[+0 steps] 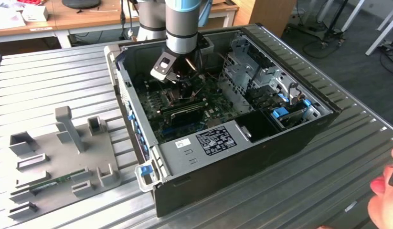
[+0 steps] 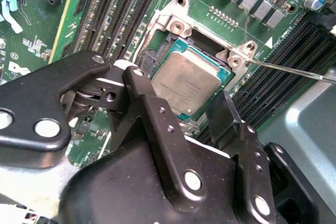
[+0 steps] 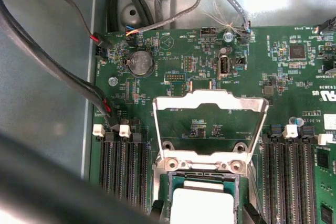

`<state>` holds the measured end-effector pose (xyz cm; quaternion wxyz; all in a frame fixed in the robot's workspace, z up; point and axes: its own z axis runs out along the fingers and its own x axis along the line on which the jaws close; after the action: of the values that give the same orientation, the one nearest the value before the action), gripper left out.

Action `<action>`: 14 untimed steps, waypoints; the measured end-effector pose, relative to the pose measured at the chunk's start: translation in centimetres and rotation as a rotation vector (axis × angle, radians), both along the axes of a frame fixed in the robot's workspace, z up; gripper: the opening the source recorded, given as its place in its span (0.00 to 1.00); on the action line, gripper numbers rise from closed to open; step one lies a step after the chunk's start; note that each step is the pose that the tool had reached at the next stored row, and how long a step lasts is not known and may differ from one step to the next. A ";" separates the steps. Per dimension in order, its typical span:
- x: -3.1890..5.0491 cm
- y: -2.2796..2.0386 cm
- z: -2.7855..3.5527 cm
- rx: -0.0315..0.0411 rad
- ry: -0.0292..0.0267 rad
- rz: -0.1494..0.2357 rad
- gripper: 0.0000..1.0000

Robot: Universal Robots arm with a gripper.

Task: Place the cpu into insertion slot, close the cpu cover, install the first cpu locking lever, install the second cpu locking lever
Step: 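Place the cpu into insertion slot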

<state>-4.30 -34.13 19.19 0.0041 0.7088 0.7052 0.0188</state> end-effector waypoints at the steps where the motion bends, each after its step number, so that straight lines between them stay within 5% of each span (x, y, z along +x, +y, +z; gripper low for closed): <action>1: 0.00 0.00 0.00 0.0000 0.0000 0.000 0.67; 14: 0.00 0.03 0.28 0.0005 0.0000 -0.020 0.67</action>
<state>-4.30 -34.11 19.47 0.0041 0.7156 0.6982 0.0190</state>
